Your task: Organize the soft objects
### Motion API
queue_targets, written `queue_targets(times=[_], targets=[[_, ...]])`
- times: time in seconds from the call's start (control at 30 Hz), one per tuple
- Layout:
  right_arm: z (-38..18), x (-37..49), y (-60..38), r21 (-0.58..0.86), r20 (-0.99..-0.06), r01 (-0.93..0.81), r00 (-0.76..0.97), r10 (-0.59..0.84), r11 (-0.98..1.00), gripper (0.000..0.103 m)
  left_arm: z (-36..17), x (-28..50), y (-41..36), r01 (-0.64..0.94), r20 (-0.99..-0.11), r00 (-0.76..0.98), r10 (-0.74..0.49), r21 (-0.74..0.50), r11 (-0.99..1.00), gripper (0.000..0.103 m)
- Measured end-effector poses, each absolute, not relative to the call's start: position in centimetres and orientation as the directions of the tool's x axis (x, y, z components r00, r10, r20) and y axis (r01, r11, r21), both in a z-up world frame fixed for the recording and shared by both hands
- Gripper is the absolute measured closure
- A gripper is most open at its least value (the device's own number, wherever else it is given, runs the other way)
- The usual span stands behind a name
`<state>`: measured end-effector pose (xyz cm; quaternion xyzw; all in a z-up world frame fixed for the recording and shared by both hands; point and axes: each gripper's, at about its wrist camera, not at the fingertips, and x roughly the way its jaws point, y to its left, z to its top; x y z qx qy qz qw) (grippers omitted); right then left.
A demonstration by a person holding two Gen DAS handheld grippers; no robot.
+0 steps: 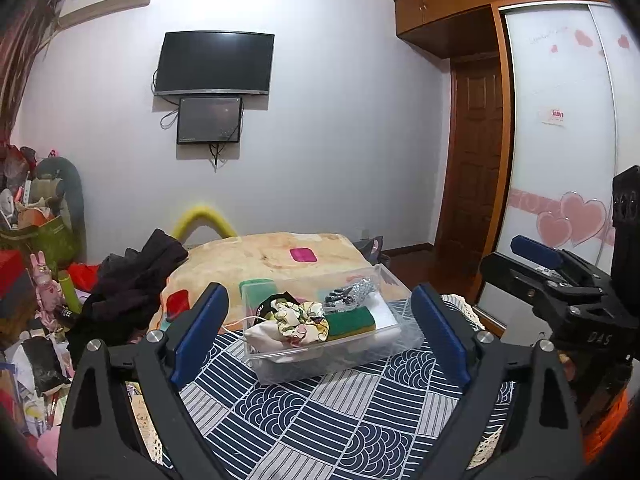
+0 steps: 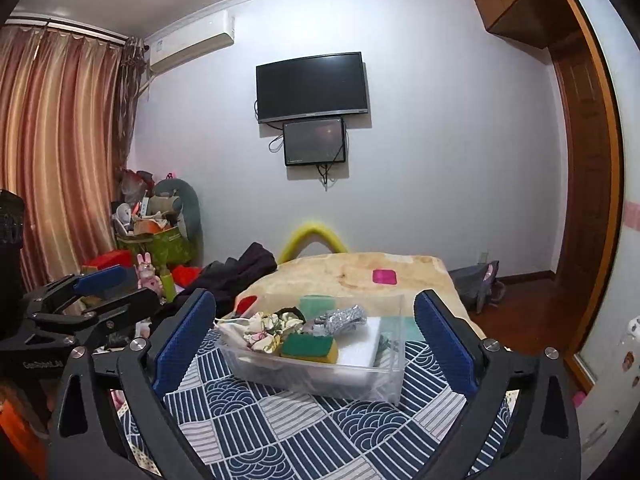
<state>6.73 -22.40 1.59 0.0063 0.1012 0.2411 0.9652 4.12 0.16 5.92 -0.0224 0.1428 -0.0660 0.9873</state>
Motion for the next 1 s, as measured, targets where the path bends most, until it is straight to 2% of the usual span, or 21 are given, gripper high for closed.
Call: queue_targets(times=[0.37, 1.0], targets=[[1.66, 6.38, -22.27, 0.065, -0.188, -0.478, 0.856, 0.481, 0.876, 0.003, 5.75, 3.72, 0.03, 0.121, -0.269, 0.954, -0.135, -0.065, 0.99, 0.005], [1.96, 6.05, -22.84, 0.064, -0.181, -0.463, 0.866, 0.466, 0.884, 0.001, 6.04, 3.21, -0.16, 0.116, -0.255, 0.959, -0.126, -0.056, 0.992, 0.005]])
